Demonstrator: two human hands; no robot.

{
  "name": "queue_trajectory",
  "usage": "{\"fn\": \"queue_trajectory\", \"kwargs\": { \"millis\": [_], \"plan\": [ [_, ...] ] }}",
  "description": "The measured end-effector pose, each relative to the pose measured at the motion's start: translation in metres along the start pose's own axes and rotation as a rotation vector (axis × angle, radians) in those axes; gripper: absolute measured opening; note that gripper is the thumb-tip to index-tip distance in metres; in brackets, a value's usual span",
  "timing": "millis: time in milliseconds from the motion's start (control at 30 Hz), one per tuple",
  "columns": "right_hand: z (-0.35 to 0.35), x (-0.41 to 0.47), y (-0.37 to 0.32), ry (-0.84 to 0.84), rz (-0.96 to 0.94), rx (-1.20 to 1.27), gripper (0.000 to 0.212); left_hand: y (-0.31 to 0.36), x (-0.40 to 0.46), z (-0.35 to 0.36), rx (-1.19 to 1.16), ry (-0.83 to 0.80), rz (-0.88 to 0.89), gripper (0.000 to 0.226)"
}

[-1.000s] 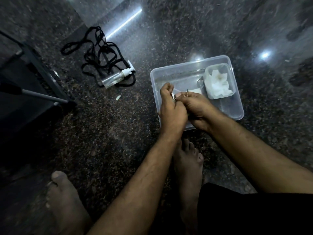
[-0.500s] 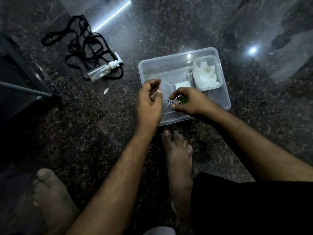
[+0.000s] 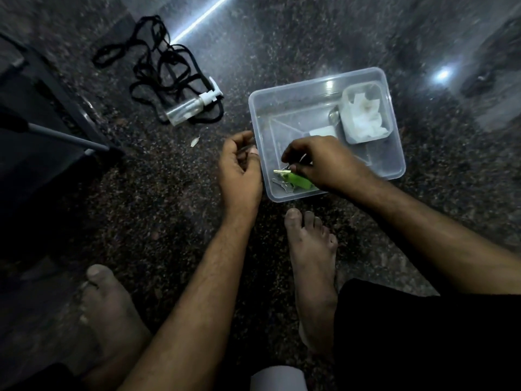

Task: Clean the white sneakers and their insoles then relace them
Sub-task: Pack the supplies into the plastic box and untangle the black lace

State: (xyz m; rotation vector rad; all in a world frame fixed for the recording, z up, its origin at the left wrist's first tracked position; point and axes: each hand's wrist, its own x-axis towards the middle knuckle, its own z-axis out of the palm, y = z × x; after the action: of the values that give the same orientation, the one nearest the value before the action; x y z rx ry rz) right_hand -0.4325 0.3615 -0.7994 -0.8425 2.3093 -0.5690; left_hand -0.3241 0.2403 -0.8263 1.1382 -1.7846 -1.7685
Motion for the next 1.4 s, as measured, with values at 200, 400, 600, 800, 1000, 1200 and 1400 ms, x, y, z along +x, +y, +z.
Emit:
{"fn": "queue_trajectory", "kwargs": {
  "millis": [200, 400, 600, 800, 1000, 1200, 1400],
  "plan": [
    [-0.002, 0.011, -0.015, 0.070, 0.002, 0.059, 0.015, 0.007, 0.013, -0.008, 0.039, 0.042, 0.004, 0.024],
    [0.001, 0.047, -0.055, 0.204, -0.128, 0.096, 0.015, 0.016, 0.038, -0.023, 0.040, 0.078, 0.084, 0.023],
    [0.018, 0.101, -0.081, 0.202, -0.245, -0.035, 0.025, 0.014, 0.071, -0.058, 0.410, 0.153, 0.233, 0.032],
    [0.030, 0.141, -0.088, 0.037, -0.365, -0.332, 0.049, 0.013, 0.110, -0.083, 1.060, 0.114, 0.229, 0.047],
    [0.036, 0.141, -0.087, 0.033, -0.342, -0.365, 0.047, 0.012, 0.129, -0.082, 1.216, 0.096, 0.246, 0.026],
    [0.034, 0.126, -0.085, 0.205, -0.311, -0.236, 0.044, 0.016, 0.109, -0.087, 1.075, 0.169, 0.357, 0.038],
    [0.020, 0.089, -0.079, 0.382, -0.121, 0.280, 0.059, 0.017, 0.074, -0.064, 0.501, 0.141, 0.338, 0.030]
  ]
}}
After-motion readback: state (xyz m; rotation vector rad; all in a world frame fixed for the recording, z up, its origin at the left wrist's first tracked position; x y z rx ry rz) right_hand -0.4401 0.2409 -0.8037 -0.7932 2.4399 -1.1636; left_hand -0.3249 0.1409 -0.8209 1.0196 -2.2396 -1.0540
